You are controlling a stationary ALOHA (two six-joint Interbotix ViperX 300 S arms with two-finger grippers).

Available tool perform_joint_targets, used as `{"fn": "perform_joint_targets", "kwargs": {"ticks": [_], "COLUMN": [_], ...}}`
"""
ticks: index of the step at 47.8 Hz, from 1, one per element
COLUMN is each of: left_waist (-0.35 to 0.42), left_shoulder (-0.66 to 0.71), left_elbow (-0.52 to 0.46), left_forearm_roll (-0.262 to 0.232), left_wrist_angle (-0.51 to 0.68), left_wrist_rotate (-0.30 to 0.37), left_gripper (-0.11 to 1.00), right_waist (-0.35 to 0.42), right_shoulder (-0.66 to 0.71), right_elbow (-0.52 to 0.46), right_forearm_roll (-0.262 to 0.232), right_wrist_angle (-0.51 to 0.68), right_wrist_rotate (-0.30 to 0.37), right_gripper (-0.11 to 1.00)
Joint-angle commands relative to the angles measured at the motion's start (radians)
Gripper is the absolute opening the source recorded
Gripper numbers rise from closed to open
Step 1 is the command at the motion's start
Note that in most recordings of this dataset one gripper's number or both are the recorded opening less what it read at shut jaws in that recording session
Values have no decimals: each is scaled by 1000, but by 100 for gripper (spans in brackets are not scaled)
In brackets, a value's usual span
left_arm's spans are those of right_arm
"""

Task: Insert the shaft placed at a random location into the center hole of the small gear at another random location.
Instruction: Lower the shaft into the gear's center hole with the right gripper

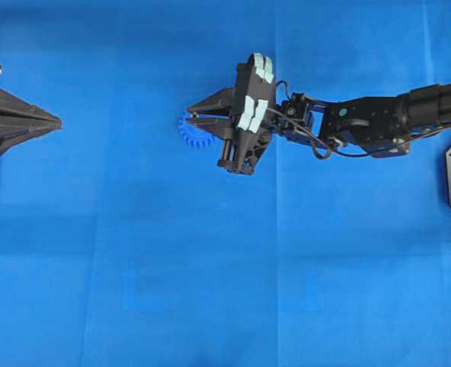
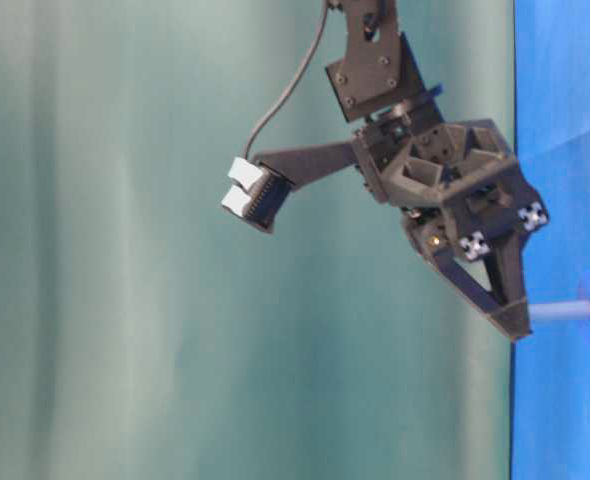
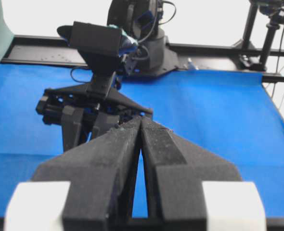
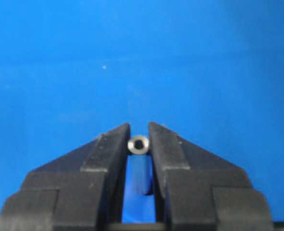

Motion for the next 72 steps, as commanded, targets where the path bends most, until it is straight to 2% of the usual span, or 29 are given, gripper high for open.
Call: {"fn": "perform_joint_targets", "kwargs": {"ticks": [1,20,41,51,72], "left_waist": [-2,-2,-2,-2,0], "left_shoulder": [6,6,5,5,3], "left_elbow": [-11,-11,-11,-11,-11], "left_forearm_roll": [0,0,0,-2,0], "left_wrist_angle": [-5,-8,-9,-9,-5], "left_wrist_rotate": [-2,-2,-2,-2,-2], "left_gripper": [0,0,0,0,0], "right_waist": [2,2,2,2,2], "right_shoulder": [-58,-77,-28,8,69], "right_elbow": [-5,-2,-5,-2,-3], "right_forearm_roll": [-2,-2,6,35,58], "right_wrist_angle": [-6,-17,-46,-63,-71], "right_wrist_rotate": [-6,-23,-17,-17,-15], "right_gripper": [2,2,2,2,2]}}
